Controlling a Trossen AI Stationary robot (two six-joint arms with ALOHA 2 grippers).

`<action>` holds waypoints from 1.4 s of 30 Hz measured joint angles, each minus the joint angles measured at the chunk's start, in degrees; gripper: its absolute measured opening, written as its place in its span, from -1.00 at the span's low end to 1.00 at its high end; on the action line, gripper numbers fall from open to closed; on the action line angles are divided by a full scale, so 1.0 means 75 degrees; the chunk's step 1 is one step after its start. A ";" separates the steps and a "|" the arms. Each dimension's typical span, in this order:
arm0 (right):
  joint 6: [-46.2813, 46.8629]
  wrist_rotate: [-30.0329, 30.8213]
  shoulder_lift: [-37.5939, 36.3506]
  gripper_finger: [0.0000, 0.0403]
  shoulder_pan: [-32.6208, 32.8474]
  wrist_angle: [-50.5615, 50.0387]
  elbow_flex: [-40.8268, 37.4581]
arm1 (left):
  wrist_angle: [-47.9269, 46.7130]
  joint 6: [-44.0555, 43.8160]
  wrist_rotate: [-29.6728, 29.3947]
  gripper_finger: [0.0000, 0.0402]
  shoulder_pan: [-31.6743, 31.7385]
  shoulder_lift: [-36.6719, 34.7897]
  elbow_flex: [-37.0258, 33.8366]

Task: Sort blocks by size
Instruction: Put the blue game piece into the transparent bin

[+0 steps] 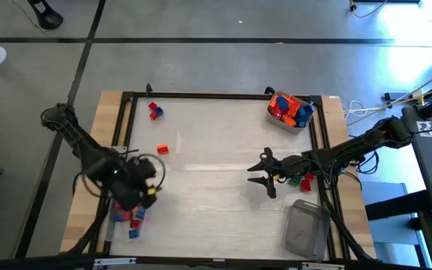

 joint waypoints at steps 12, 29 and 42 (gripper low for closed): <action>-0.0033 0.0000 0.0001 -0.12 0.0000 -0.0017 0.0000 | 0.0385 0.3550 -0.0249 0.25 0.3891 0.0048 0.0000; -0.0053 0.0478 0.0537 -0.12 -0.0015 -0.0153 -0.0003 | 0.0982 0.5652 0.0458 0.25 0.8232 0.1701 -0.0003; -0.0052 0.0522 0.0765 -0.12 -0.0015 0.0044 -0.0003 | 0.2072 0.6831 0.0453 0.25 0.9886 0.3232 -0.0003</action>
